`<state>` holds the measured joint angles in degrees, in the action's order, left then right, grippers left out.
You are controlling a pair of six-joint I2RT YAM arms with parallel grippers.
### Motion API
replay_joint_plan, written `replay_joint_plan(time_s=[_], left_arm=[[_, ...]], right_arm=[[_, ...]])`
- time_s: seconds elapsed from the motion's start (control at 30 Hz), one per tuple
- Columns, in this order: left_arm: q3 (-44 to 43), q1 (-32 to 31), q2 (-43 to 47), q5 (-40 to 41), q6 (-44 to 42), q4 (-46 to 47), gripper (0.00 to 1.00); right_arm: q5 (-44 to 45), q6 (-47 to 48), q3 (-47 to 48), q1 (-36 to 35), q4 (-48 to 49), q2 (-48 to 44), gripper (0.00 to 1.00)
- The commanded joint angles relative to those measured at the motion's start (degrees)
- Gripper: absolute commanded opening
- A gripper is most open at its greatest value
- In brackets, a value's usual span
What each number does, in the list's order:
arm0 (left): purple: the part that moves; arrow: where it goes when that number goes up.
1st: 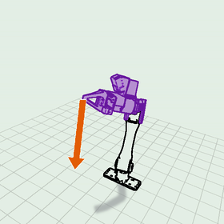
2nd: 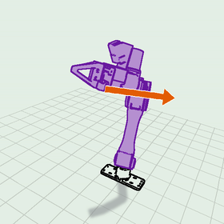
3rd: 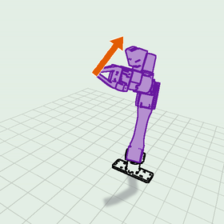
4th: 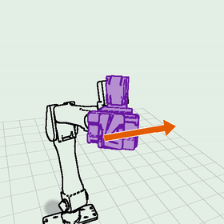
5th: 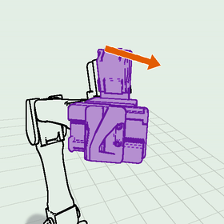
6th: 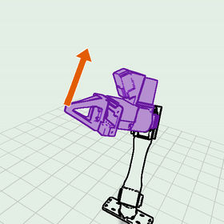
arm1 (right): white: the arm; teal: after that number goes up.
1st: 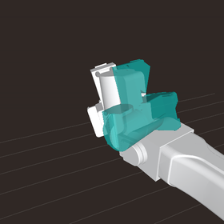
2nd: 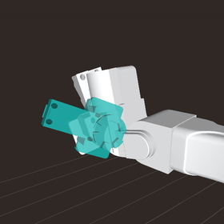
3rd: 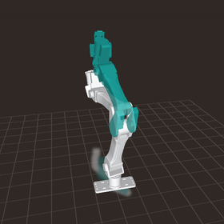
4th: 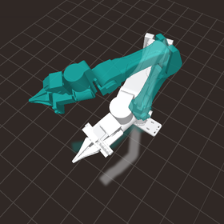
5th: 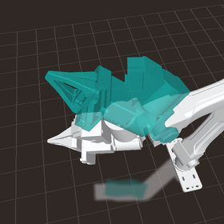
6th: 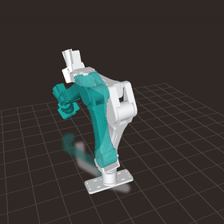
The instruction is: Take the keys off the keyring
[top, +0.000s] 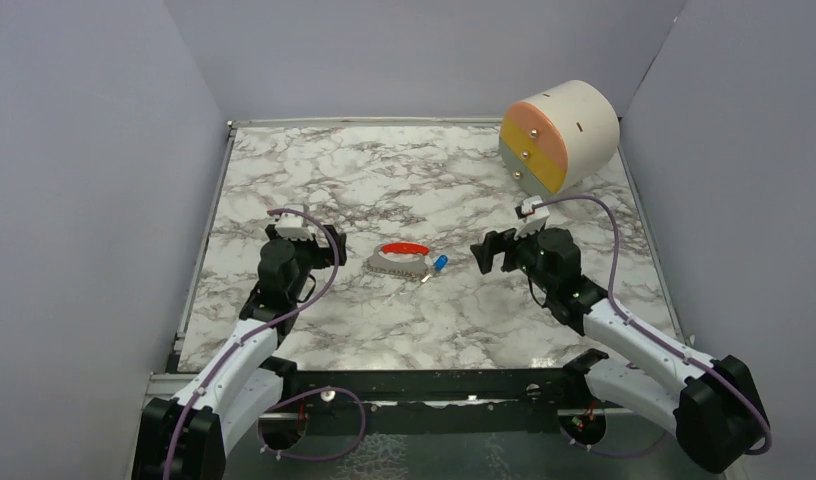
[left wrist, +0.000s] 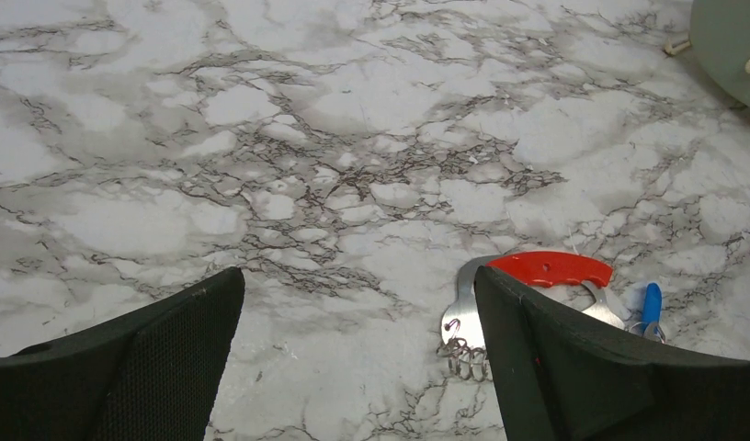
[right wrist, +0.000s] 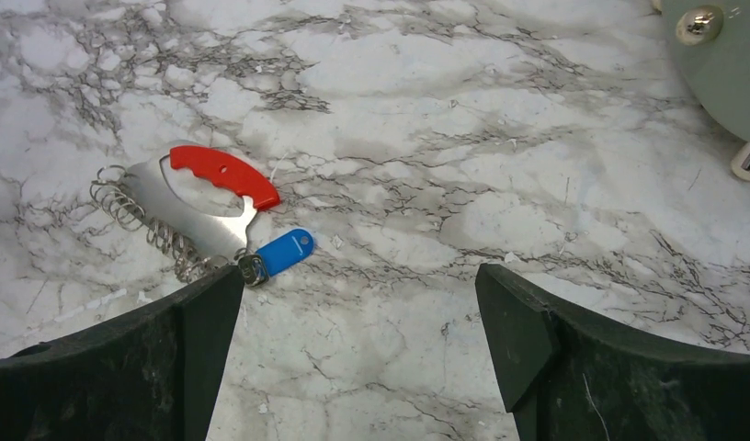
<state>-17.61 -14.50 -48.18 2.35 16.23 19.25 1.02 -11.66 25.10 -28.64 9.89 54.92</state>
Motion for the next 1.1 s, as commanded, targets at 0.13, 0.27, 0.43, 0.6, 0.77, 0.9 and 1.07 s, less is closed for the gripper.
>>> replay_joint_plan(time_s=[0.13, 0.27, 0.43, 0.6, 0.77, 0.9, 1.07], left_arm=[[-1.54, -0.35, 0.87, -2.26, -0.83, -1.14, 0.99], [-2.57, -0.35, 0.68, -3.28, -0.79, -1.99, 0.99], [-2.93, -0.38, 3.05, -2.63, -0.53, -3.76, 0.99], [-3.64, -0.43, 6.08, -3.33, -0.65, -5.25, 0.99], [-2.80, -0.90, 7.90, -9.88, -1.83, -4.90, 0.99], [-2.64, -2.03, 7.76, -12.35, -2.49, -4.48, 0.99], [-1.40, -4.23, 7.14, -16.20, -2.18, -0.21, 0.99]], right_arm=[[3.07, 1.53, 1.64, -2.56, 1.89, 1.60, 1.00], [2.27, 1.71, 1.41, -2.90, 1.91, 0.22, 1.00], [1.84, 1.43, 2.88, -3.08, 0.09, 0.34, 1.00], [-1.02, 2.66, 4.41, -5.67, 0.10, 1.53, 1.00], [-1.24, 2.91, 3.00, -9.67, 2.23, 2.84, 0.99], [-1.18, 2.46, 2.35, -10.44, 2.14, 4.25, 0.87], [-0.81, 2.03, 2.23, -10.47, 3.08, 7.83, 0.66]])
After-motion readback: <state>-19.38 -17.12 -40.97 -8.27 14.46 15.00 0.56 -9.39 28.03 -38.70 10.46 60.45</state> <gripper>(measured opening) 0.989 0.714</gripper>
